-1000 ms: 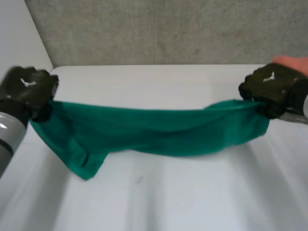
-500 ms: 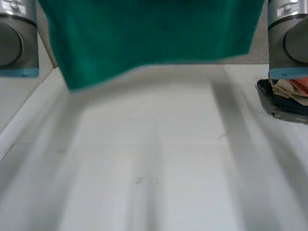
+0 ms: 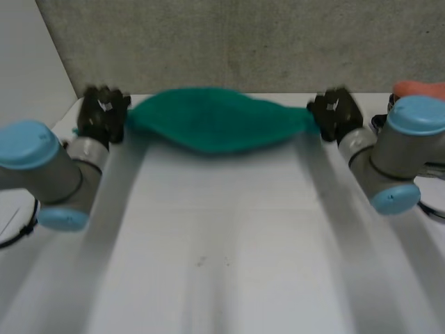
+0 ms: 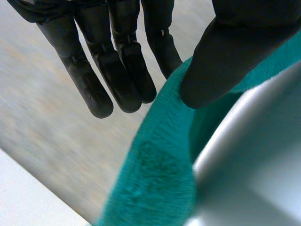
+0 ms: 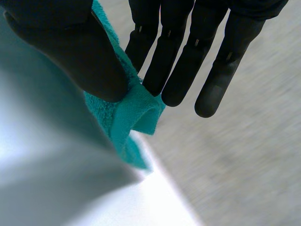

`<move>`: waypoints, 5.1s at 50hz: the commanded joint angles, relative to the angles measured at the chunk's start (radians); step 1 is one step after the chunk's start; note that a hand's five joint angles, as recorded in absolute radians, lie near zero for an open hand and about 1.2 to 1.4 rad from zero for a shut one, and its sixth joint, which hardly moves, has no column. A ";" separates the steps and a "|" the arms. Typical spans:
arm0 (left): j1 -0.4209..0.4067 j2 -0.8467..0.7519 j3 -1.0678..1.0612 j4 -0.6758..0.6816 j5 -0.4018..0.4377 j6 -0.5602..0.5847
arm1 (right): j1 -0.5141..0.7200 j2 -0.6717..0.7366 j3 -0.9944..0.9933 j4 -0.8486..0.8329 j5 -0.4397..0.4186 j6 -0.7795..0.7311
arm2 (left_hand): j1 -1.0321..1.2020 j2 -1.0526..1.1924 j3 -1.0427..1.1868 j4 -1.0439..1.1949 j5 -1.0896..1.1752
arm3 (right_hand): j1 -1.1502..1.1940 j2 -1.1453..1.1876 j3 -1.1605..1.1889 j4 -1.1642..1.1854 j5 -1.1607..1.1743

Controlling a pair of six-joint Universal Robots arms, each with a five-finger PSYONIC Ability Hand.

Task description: Fold the laundry.

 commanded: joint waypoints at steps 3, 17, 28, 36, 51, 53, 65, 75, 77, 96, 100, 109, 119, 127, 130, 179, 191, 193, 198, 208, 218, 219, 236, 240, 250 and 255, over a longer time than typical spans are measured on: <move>-0.024 0.042 -0.212 -0.028 0.006 -0.001 | -0.011 -0.031 0.072 0.276 -0.012 0.020 | 0.240 0.197 0.200 0.194 0.240 | 0.297 0.209 0.203 0.197 0.217; -0.022 0.116 -0.286 -0.025 0.005 -0.010 | -0.077 0.026 -0.026 0.417 -0.066 0.221 | 0.240 0.197 0.200 0.194 0.240 | -0.322 -0.409 -0.416 -0.421 -0.401; -0.009 0.130 -0.281 -0.025 0.002 -0.012 | -0.088 0.076 -0.083 0.468 -0.107 0.286 | 0.240 0.197 0.200 0.194 0.240 | -0.292 -0.380 -0.386 -0.392 -0.372; 0.011 0.130 -0.278 -0.025 0.002 -0.012 | -0.087 0.113 -0.115 0.452 -0.101 0.287 | 0.240 0.197 0.200 0.194 0.240 | -0.424 -0.512 -0.518 -0.524 -0.504; 0.050 0.214 -0.267 -0.041 0.000 -0.007 | -0.090 0.061 -0.221 0.537 -0.092 0.292 | 0.240 0.197 0.200 0.194 0.240 | 0.297 0.209 0.203 0.197 0.217; 0.059 0.252 -0.266 -0.044 0.000 -0.006 | -0.090 -0.052 -0.192 0.537 -0.096 0.269 | 0.240 0.197 0.200 0.194 0.240 | 0.297 0.209 0.203 0.197 0.217; 0.053 0.703 -0.212 -0.403 0.023 0.004 | -0.180 -0.626 0.050 0.595 -0.096 -0.089 | 0.240 0.197 0.200 0.194 0.240 | 0.297 0.209 0.203 0.197 0.217; 0.068 0.721 -0.112 -0.735 0.077 0.017 | -0.180 -0.749 0.113 0.722 -0.093 -0.207 | 0.240 0.197 0.200 0.194 0.240 | 0.297 0.209 0.203 0.197 0.217; 0.068 0.656 -0.106 -0.755 0.078 0.061 | -0.169 -0.738 0.124 0.725 -0.090 -0.217 | 0.240 0.197 0.200 0.194 0.240 | 0.297 0.209 0.203 0.197 0.217; 0.070 -0.040 0.413 -0.479 0.012 0.200 | 0.022 -0.089 -0.285 0.255 0.186 -0.195 | 0.240 0.197 0.200 0.194 0.240 | 0.297 0.209 0.203 0.197 0.217; 0.056 -0.031 0.513 -0.172 0.000 0.182 | 0.030 -0.094 -0.336 -0.053 0.209 -0.061 | 0.240 0.197 0.200 0.194 0.240 | 0.297 0.209 0.203 0.197 0.217; 0.067 0.085 0.491 0.067 -0.058 0.076 | 0.016 -0.141 -0.333 -0.250 0.249 0.106 | 0.240 0.197 0.200 0.194 0.240 | 0.297 0.209 0.203 0.197 0.217; 0.067 0.079 0.202 0.012 -0.064 0.062 | 0.013 -0.121 -0.149 -0.186 0.174 0.106 | 0.240 0.197 0.200 0.194 0.240 | 0.297 0.209 0.203 0.197 0.217; 0.048 -0.014 0.001 0.007 -0.058 0.060 | 0.012 0.030 -0.052 0.005 0.039 0.080 | 0.240 0.197 0.200 0.194 0.240 | 0.297 0.209 0.203 0.197 0.217; 0.034 -0.034 -0.052 -0.011 -0.057 0.068 | 0.009 0.049 -0.045 0.111 0.039 0.027 | 0.240 0.197 0.200 0.194 0.240 | 0.297 0.209 0.203 0.197 0.217; -0.079 -0.272 0.412 -0.302 -0.152 0.286 | -0.031 0.121 -0.114 0.044 0.166 -0.379 | -0.320 -0.364 -0.361 -0.366 -0.320 | -0.584 -0.671 -0.678 -0.683 -0.664; -0.142 -0.010 0.064 -0.143 -0.137 0.097 | -0.028 -0.113 0.134 0.128 0.180 -0.086 | -0.982 -1.025 -1.022 -1.028 -0.981 | -0.925 -1.013 -1.019 -1.024 -1.005; -0.142 0.072 -0.041 -0.119 -0.126 0.032 | -0.042 -0.199 0.234 0.174 0.122 -0.038 | -0.982 -1.025 -1.022 -1.028 -0.981 | -0.925 -1.013 -1.019 -1.024 -1.005; -0.133 0.214 -0.233 -0.068 -0.055 -0.139 | -0.128 -0.272 0.385 0.262 -0.007 -0.021 | -0.982 -1.025 -1.022 -1.028 -0.981 | -0.925 -1.013 -1.019 -1.024 -1.005; -0.121 0.269 -0.350 -0.036 0.043 -0.316 | -0.226 -0.260 0.462 0.256 -0.096 -0.023 | -0.982 -1.025 -1.022 -1.028 -0.981 | -0.648 -0.735 -0.742 -0.747 -0.728; -0.121 0.266 -0.353 -0.034 0.043 -0.316 | -0.241 -0.115 0.380 0.156 -0.092 -0.024 | -0.981 -1.024 -1.021 -1.027 -0.981 | 0.293 0.205 0.199 0.194 0.213; -0.119 0.266 -0.355 -0.034 0.043 -0.316 | -0.243 -0.112 0.373 0.158 -0.078 -0.023 | -0.981 -1.024 -1.021 -1.027 -0.980 | 0.297 0.209 0.203 0.197 0.217; -0.114 0.279 -0.358 -0.036 0.034 -0.317 | -0.565 -0.298 0.446 0.175 -0.052 -0.347 | -0.982 -1.025 -1.022 -1.028 -0.981 | 0.297 0.209 0.203 0.197 0.217; -0.111 0.300 -0.367 -0.034 0.034 -0.317 | -0.489 -0.336 0.442 0.173 -0.058 -0.344 | -0.981 -1.024 -1.021 -1.027 -0.981 | 0.297 0.209 0.203 0.197 0.217; -0.088 0.354 -0.375 -0.036 0.018 -0.320 | -0.024 -0.376 0.348 0.005 -0.064 -0.178 | -0.981 -1.024 -1.021 -1.027 -0.980 | 0.297 0.209 0.203 0.197 0.217; -0.081 0.355 -0.375 -0.036 -0.003 -0.322 | 0.270 -0.235 0.270 -0.186 -0.070 -0.176 | -0.981 -1.024 -1.021 -1.027 -0.980 | 0.297 0.209 0.203 0.197 0.217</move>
